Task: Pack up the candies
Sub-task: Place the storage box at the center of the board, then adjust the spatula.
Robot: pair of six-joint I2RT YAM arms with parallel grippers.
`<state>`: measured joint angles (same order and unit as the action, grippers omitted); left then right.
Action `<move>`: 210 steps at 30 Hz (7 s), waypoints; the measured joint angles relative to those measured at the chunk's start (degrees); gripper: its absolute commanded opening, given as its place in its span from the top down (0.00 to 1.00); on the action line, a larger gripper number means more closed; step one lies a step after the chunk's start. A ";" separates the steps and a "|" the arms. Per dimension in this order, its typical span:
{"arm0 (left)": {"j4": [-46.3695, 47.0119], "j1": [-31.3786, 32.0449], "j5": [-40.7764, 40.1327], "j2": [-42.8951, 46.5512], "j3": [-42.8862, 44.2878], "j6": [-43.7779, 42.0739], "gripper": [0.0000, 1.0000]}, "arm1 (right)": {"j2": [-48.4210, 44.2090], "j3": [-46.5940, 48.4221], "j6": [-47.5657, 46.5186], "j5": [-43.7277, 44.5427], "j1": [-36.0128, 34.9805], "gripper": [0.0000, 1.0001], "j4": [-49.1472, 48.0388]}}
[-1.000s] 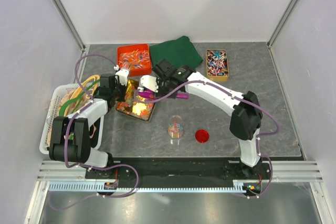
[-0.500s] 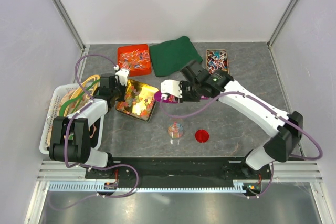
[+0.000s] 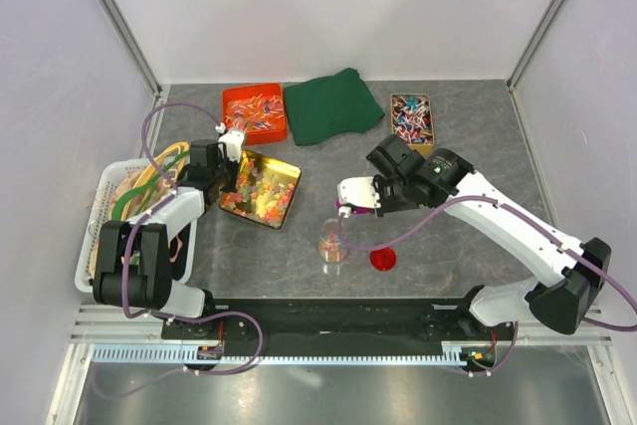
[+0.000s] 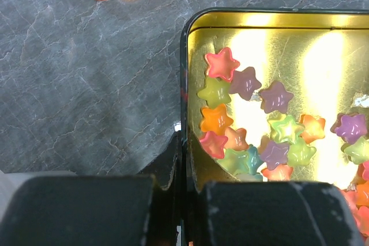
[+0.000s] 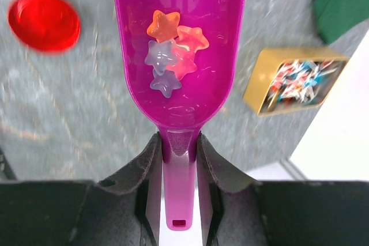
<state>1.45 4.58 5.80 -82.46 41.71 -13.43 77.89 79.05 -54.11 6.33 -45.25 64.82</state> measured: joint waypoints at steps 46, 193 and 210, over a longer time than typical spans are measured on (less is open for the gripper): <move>0.02 -0.39 -1.27 0.00 0.00 -0.02 0.98 | 7.61 3.52 -0.85 25.05 -19.45 1.00 10.25; -18.69 1.55 54.01 -6.32 29.05 10.88 0.98 | 18.10 8.33 16.26 4.02 -3.82 0.72 -33.75; -17.62 1.57 57.13 -6.40 28.30 10.91 0.98 | 15.78 7.41 19.89 -20.98 4.90 0.57 -33.11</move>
<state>-16.16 6.15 62.94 -88.86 70.02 -2.52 93.67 86.46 -34.22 -14.66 -40.36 31.70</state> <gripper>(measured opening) 0.074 0.425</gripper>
